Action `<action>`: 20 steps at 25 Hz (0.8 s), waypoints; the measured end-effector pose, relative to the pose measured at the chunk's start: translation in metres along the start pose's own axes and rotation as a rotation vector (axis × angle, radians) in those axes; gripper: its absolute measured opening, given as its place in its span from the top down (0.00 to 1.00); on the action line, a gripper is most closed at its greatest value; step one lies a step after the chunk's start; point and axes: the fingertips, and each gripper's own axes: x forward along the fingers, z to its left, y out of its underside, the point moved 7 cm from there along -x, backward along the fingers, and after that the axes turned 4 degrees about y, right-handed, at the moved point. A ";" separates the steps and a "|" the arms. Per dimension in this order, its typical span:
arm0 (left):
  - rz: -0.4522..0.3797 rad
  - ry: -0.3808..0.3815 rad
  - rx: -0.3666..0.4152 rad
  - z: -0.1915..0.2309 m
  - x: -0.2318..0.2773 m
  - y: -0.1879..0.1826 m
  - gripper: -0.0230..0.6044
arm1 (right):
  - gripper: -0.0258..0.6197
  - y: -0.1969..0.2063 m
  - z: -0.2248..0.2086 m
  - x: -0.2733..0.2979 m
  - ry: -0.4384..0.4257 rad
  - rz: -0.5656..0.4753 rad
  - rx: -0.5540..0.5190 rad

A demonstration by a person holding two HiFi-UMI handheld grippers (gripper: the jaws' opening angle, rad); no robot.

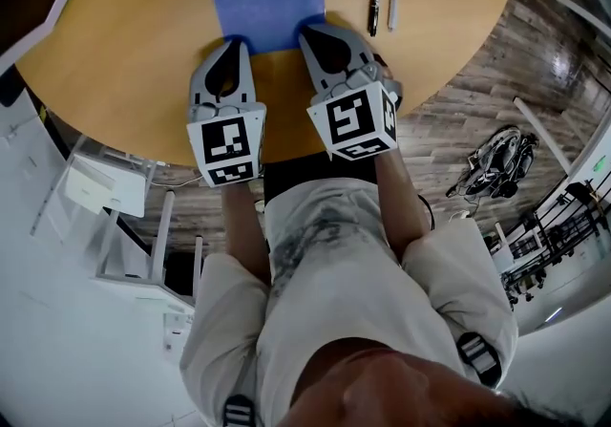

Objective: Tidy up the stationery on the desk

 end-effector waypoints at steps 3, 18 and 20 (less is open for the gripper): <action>0.000 0.025 0.022 -0.005 0.005 -0.004 0.95 | 0.87 0.005 -0.005 -0.004 0.029 0.001 0.026; 0.007 0.110 0.076 -0.031 0.019 -0.014 0.95 | 0.87 0.022 -0.026 -0.019 0.107 0.018 0.084; 0.009 0.114 0.075 -0.033 0.020 -0.013 0.95 | 0.87 0.023 -0.027 -0.020 0.110 0.022 0.084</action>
